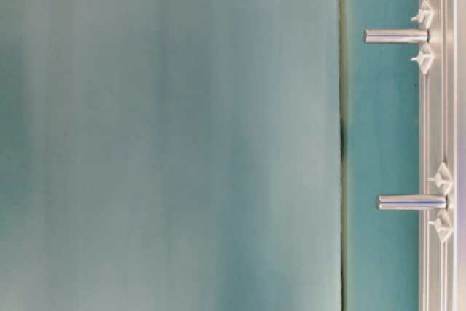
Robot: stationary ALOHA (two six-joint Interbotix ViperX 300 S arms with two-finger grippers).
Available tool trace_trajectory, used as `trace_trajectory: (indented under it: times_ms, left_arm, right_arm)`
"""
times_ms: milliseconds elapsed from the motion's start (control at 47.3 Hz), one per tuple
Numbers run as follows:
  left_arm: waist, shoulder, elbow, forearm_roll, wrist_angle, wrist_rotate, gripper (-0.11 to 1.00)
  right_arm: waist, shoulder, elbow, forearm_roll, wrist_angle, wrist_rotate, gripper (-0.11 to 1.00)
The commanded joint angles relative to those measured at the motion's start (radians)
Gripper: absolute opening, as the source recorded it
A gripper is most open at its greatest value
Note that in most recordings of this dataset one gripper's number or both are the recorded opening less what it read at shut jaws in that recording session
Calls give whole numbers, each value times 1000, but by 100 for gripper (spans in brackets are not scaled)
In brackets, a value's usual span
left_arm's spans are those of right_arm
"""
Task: Find the location of the shaft and insert the large gear.
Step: 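Move the left gripper toward the blue gear in front of the rail, then lower the open left gripper over the blue gear's hub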
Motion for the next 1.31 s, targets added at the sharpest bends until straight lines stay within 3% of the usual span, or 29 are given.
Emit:
trace_trajectory:
  times_ms: [0,169,571,1014,1289]
  left_arm:
    - [-12,35,-21,11,-6,-17,11]
    - [-29,118,-57,11,5,-43,-1]
    - [-78,353,-204,11,216,-52,-1]
    - [-115,581,-301,11,230,-118,-1]
    - [-123,739,-405,11,298,-120,-1]
  right_arm:
    - [0,11,-17,3,-3,0,16]
    - [8,14,-28,23,78,31,3]
    - [-3,106,-64,25,356,103,2]
    - [-11,362,-101,25,371,107,2]
    - [-14,420,-106,25,371,106,2]
